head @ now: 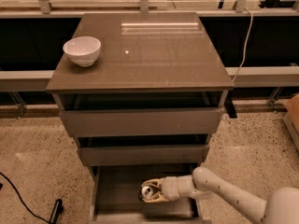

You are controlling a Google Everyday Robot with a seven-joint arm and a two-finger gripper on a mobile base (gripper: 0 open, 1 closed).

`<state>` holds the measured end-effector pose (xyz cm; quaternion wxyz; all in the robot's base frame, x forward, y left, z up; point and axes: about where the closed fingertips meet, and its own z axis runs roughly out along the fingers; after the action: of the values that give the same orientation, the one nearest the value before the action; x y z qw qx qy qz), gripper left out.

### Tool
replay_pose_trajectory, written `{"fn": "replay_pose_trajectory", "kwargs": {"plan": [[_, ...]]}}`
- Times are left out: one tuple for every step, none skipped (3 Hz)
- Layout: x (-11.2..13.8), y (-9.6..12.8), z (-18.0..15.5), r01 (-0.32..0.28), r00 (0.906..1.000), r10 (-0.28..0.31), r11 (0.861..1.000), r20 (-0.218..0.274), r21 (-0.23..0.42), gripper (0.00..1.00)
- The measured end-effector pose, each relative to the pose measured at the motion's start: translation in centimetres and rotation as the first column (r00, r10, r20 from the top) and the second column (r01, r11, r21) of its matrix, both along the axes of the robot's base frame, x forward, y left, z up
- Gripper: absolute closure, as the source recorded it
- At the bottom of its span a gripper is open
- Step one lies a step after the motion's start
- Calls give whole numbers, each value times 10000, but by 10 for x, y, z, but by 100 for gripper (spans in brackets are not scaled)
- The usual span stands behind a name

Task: Pick redbull can from bottom drawer and place on counter

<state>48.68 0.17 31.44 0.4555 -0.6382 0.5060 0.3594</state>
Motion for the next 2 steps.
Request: {"fn": "replay_pose_trajectory", "kwargs": {"plan": [[-18,-19,76,166,9993,-162,9998,350,-108,100],[-43,-36,136,247,9997,-245,9974,35,-678,100]]}}
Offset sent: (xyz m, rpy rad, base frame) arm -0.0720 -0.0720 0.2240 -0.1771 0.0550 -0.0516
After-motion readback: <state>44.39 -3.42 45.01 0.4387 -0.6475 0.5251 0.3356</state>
